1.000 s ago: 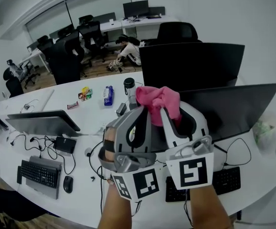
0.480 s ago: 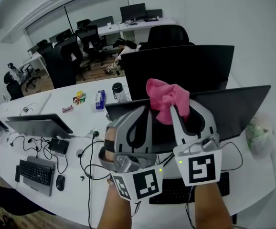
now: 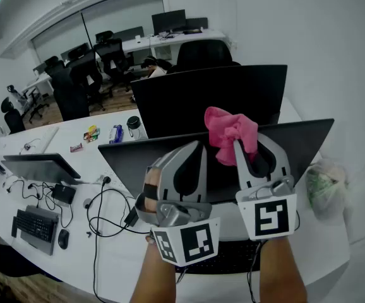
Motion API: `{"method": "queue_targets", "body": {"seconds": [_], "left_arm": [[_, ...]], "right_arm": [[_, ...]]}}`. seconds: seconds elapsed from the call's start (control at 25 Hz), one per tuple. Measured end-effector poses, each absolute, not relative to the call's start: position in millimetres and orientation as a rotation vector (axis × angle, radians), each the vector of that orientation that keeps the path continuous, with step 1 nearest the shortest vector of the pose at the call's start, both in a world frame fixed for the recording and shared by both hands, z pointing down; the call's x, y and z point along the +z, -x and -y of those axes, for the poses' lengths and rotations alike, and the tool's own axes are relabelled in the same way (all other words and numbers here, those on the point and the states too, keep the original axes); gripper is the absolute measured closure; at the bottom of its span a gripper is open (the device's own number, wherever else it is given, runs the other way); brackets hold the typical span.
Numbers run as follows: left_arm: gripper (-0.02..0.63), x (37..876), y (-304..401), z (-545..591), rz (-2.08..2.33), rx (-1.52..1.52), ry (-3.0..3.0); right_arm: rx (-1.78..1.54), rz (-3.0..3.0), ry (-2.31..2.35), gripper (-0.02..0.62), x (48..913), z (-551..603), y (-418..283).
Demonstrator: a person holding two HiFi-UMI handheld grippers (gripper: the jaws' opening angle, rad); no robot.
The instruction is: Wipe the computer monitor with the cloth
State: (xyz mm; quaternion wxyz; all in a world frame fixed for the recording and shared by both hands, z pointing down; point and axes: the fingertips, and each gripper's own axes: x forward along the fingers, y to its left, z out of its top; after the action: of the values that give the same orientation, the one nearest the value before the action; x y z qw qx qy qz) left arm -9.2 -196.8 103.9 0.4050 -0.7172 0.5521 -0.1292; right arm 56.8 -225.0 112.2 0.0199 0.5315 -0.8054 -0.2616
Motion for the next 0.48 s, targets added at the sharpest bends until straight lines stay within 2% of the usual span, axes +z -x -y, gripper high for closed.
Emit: {"method": "queue_targets", "body": {"seconds": [0.48], "left_arm": [[0.6,108,-24,193,-1.397,-0.339,1.806]], "right_arm": [[-0.811,2.532,-1.668,0.532,110,217,-91]]}}
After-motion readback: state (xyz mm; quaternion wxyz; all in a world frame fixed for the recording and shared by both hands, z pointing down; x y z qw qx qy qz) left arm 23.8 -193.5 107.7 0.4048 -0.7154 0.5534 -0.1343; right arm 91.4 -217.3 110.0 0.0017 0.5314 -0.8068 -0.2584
